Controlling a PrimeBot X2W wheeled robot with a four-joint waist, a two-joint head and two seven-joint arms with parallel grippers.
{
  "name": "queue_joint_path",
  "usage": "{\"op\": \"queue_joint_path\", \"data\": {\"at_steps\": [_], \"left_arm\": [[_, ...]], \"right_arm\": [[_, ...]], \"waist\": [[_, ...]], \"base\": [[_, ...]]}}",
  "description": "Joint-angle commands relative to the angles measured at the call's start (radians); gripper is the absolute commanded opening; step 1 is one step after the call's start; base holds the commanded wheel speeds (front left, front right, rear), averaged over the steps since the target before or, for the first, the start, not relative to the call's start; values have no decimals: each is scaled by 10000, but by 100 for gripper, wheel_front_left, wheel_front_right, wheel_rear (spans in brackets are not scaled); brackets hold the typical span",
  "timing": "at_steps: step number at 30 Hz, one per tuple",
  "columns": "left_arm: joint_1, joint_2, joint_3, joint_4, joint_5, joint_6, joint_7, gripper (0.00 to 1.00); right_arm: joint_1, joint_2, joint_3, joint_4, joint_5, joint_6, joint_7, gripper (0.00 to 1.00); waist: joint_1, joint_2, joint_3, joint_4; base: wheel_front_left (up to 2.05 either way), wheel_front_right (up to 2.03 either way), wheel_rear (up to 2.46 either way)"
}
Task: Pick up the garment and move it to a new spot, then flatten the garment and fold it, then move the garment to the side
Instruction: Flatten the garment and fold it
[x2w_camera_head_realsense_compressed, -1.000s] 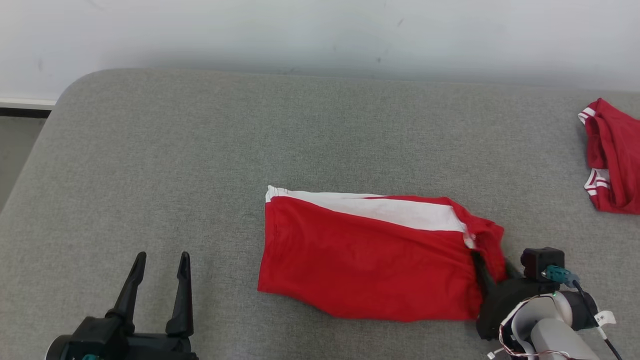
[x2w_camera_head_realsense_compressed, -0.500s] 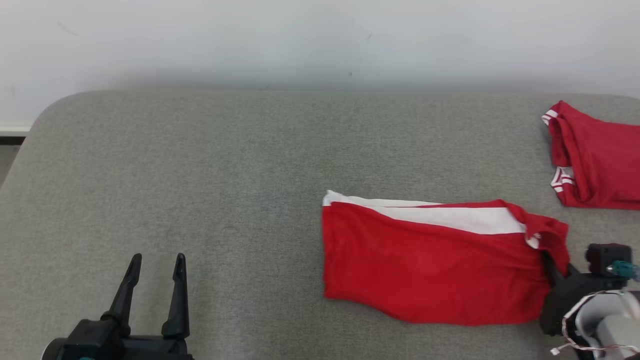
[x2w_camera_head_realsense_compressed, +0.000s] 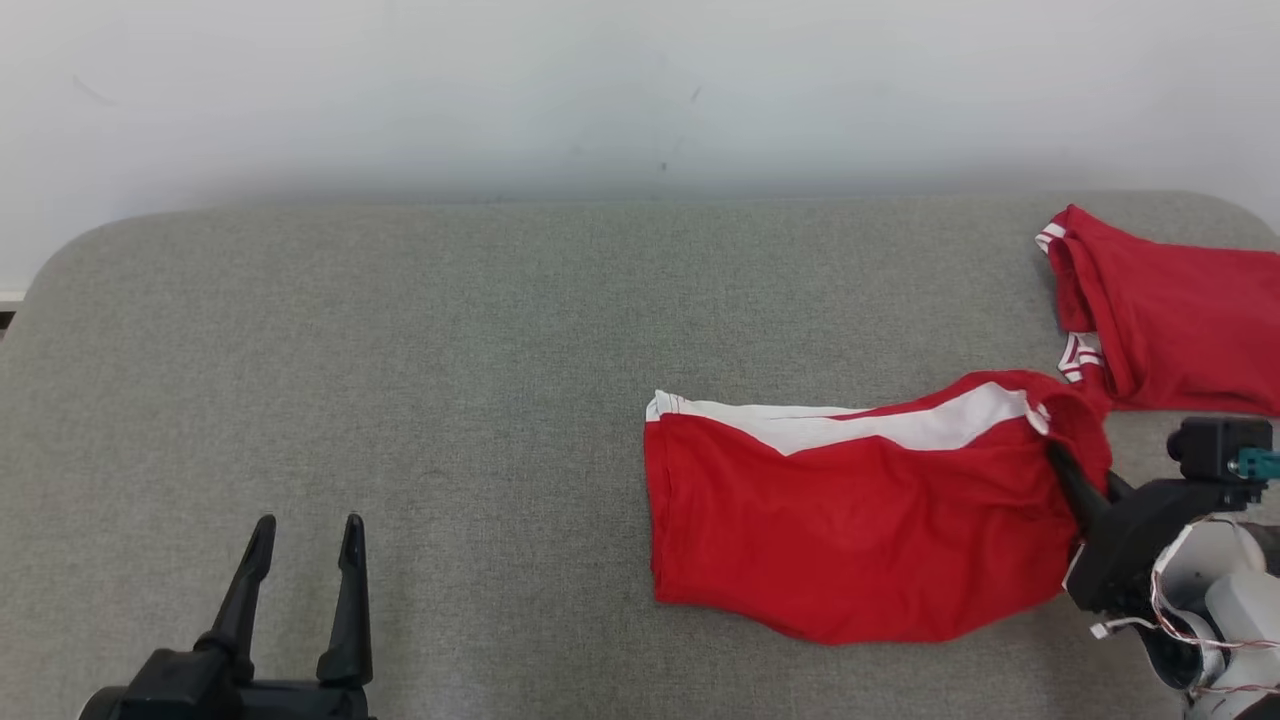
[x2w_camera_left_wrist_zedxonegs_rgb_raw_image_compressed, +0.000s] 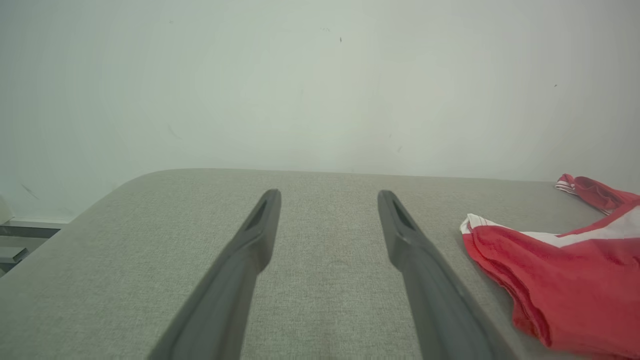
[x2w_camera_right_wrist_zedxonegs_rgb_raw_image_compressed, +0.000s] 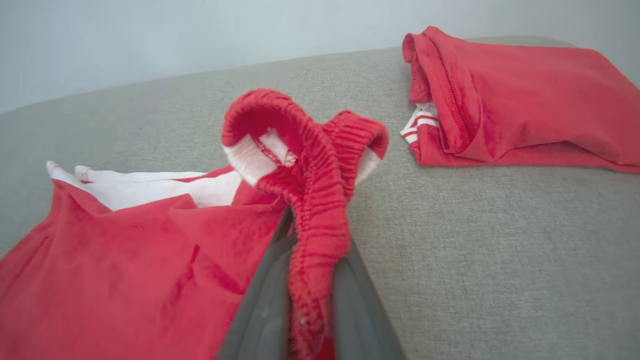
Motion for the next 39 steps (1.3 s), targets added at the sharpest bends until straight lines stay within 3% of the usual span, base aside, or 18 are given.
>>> {"op": "queue_joint_path", "data": {"at_steps": [1,9,14,20,28,35,36,38,39], "left_arm": [[169,-5,29,-45,69,-11,-15,100],[340,-6,-41,-71,68,30,-15,100],[338,-6,-135,12,4,38,-15,100],[85,-6,-293,151,-119,67,-15,100],[-113,-6,-480,302,-328,124,-15,100],[-219,-5,-577,381,-397,181,-15,100],[-242,-6,-582,397,-418,188,-15,100],[-275,-6,-600,441,-450,188,-15,100],[-294,-6,-605,456,-447,187,-15,100]], "right_arm": [[88,-3,62,-343,382,-28,231,0],[487,561,-94,-2231,2668,-27,1965,0],[588,1179,-293,-2731,3341,-27,2742,0],[209,2151,-371,-2381,2961,-27,3187,0],[-397,3303,-776,-1009,2308,-26,2863,0],[-787,3826,-791,-147,1767,-27,2324,0],[-840,3865,-728,-15,1624,-27,2188,4],[-904,3943,-588,184,1376,-26,1974,89],[-934,3972,-531,237,1293,-27,1887,100]], "waist": [[0,-1,-94,-3],[0,-1,-274,86],[0,-1,-293,228],[0,-1,-148,571],[0,-1,70,954],[0,-1,227,1041],[0,-1,241,1043],[0,-1,259,1033],[0,-1,266,1017]], "base": [[0,0,0],[0,0,0],[0,0,0],[0,0,0],[0,0,0],[0,0,0],[0,0,0],[0,0,0],[0,0,0]]}}
